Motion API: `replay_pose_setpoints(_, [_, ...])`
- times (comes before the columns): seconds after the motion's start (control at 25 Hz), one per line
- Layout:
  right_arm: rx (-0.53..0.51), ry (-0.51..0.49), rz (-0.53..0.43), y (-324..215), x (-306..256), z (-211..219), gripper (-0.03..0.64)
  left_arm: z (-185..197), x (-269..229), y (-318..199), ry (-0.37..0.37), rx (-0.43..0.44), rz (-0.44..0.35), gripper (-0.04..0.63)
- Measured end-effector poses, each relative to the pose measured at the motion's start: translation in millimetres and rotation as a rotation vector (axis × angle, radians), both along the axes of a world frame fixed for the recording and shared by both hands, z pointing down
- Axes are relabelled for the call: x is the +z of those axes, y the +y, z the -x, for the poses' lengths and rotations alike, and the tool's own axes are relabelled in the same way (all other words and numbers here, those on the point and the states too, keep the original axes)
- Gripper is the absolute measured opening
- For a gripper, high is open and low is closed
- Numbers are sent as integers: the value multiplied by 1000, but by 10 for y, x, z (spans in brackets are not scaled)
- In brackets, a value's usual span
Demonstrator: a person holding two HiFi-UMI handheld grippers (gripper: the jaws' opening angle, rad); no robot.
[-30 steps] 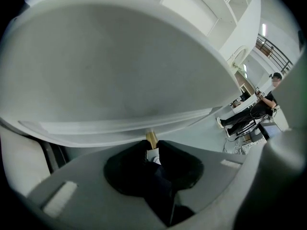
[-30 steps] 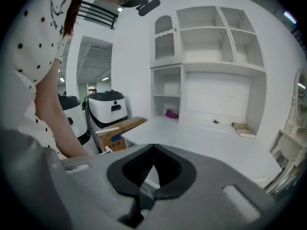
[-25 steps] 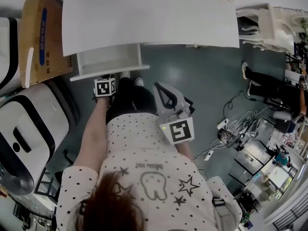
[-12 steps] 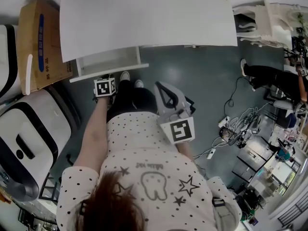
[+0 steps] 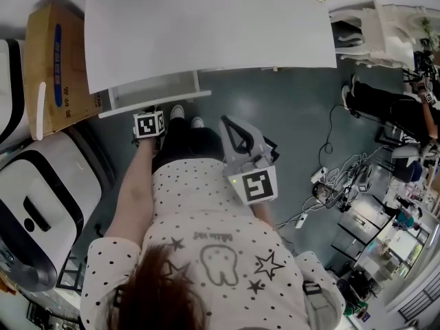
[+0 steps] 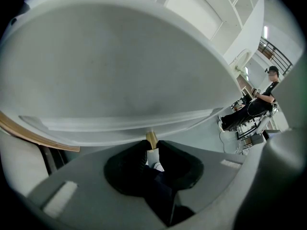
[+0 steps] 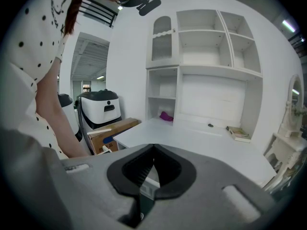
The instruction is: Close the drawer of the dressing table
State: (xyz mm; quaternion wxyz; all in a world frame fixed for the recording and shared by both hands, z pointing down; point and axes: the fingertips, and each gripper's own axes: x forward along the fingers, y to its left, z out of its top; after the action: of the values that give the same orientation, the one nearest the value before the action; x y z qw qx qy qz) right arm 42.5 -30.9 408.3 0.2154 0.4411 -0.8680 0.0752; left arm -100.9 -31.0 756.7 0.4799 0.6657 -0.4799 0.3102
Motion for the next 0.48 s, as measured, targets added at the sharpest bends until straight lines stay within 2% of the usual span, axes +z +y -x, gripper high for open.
replay_pose_setpoints(0.48, [0, 13, -6, -84, 20, 4, -3, 40, 45, -88, 0, -28, 6, 74])
